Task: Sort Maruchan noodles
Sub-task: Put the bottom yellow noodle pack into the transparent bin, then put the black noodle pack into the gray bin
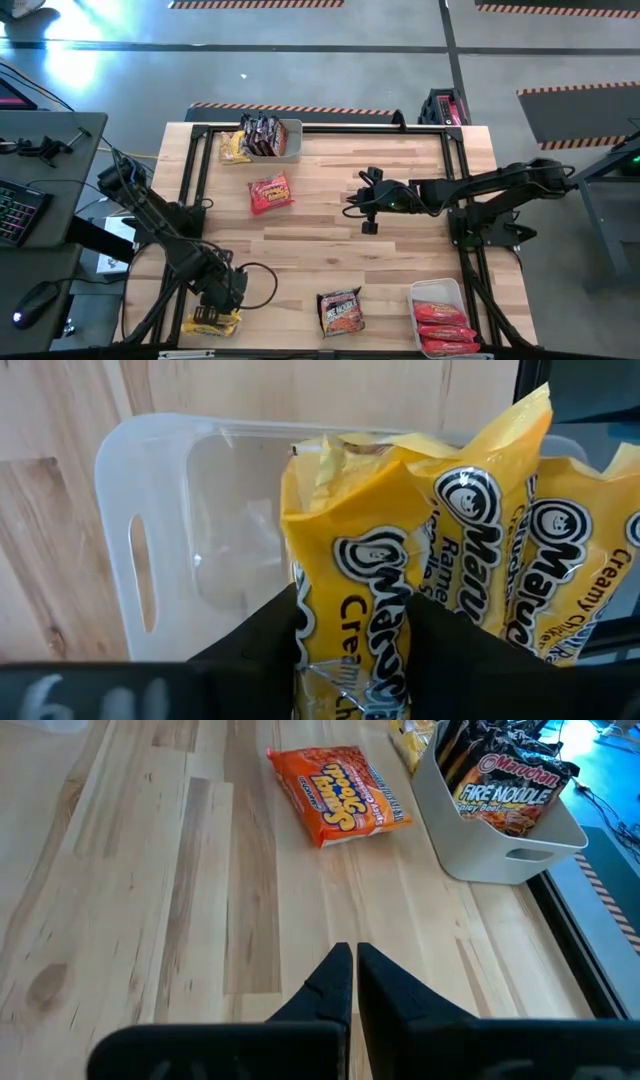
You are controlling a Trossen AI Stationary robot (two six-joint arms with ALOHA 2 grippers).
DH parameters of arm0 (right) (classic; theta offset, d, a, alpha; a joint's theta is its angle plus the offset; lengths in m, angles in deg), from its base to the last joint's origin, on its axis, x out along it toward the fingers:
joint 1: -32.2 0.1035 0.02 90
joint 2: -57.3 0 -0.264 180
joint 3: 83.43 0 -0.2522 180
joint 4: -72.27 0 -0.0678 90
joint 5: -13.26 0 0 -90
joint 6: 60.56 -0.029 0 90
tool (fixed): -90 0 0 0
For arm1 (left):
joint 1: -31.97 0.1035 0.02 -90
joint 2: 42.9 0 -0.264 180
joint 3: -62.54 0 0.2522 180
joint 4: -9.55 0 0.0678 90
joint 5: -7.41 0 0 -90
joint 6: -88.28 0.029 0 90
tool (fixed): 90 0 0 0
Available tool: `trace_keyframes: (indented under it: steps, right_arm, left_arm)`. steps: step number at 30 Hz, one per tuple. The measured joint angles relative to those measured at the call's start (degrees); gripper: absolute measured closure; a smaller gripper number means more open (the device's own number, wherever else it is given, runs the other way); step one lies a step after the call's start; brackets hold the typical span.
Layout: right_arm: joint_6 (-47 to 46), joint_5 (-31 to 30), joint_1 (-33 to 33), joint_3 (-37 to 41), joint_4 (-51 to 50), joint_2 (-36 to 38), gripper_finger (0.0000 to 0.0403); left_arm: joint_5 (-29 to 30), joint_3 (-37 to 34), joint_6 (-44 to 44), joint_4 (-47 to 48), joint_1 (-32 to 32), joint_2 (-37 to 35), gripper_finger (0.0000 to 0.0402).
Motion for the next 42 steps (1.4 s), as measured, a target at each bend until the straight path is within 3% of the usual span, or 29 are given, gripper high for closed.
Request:
trace_keyframes:
  steps: [8,14,32,42]
  right_arm:
    - [0.0,0.1,0.0,0.0,0.0,0.0,0.0403]
    - [0.0,0.1,0.0,0.0,0.0,0.0,0.0403]
    - [0.0,4.1,0.0,0.0,0.4,0.0,0.0403]
    - [0.9,5.7,0.0,0.0,1.7,-0.9,0.0403]
  left_arm:
    - [0.0,0.0,-0.1,-1.2,0.1,0.0,0.0227]
    - [0.0,0.2,-3.3,-2.1,0.6,0.0,0.0225]
    - [0.3,1.7,-13.9,-11.0,-1.6,0.0,0.0324]
    - [13.2,-0.1,-10.7,-16.2,-0.8,-4.7,0.039]
